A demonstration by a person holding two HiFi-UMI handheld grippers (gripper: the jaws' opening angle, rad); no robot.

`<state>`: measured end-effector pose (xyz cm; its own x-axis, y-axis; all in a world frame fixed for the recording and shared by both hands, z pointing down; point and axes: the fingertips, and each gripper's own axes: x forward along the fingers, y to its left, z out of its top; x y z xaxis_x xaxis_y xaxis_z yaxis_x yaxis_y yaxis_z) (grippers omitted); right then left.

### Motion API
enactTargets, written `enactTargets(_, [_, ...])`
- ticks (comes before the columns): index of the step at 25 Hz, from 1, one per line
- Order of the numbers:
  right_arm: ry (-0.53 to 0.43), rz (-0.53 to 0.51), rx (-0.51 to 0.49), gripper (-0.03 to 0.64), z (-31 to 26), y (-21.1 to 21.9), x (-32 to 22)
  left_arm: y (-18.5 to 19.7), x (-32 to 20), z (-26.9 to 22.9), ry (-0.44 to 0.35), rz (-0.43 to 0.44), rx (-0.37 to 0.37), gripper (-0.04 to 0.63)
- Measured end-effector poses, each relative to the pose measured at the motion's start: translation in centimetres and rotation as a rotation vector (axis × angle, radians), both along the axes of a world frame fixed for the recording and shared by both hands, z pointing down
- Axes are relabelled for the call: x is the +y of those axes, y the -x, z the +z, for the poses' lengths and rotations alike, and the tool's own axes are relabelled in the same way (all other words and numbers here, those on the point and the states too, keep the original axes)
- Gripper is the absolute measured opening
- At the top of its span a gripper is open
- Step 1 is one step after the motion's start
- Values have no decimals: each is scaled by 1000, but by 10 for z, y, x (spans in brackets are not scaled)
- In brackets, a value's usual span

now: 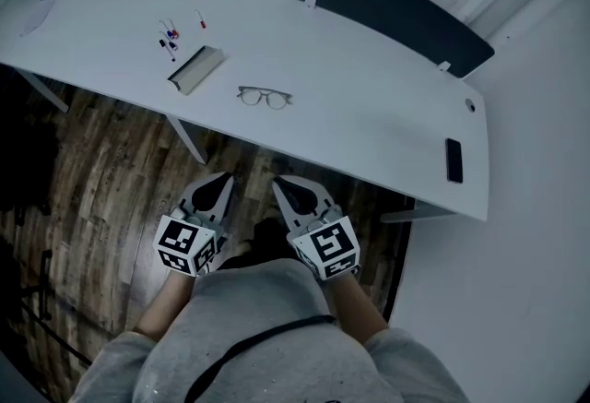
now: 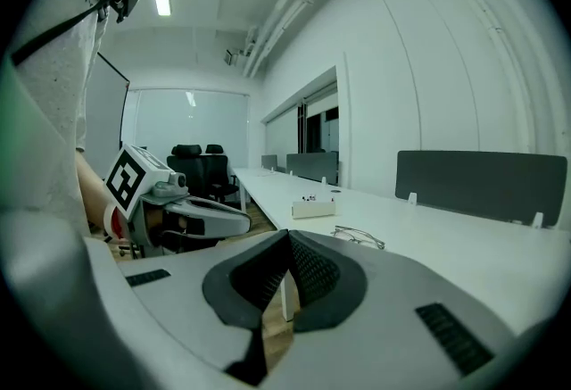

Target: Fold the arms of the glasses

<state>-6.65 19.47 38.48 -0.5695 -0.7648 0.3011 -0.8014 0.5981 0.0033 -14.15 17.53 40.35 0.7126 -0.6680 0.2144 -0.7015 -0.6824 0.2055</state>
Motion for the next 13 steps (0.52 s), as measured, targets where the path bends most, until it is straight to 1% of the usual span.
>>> enactTargets(3, [1, 3, -20, 18, 0, 0, 8, 3, 7, -1, -2, -11, 10, 15])
enactTargets(9, [-12, -2, -14, 18, -4, -1, 10, 4, 7, -7, -21, -33, 24, 15])
enactTargets(13, [-7, -10, -21, 18, 0, -3, 17, 0, 14, -4, -24, -30, 22, 15])
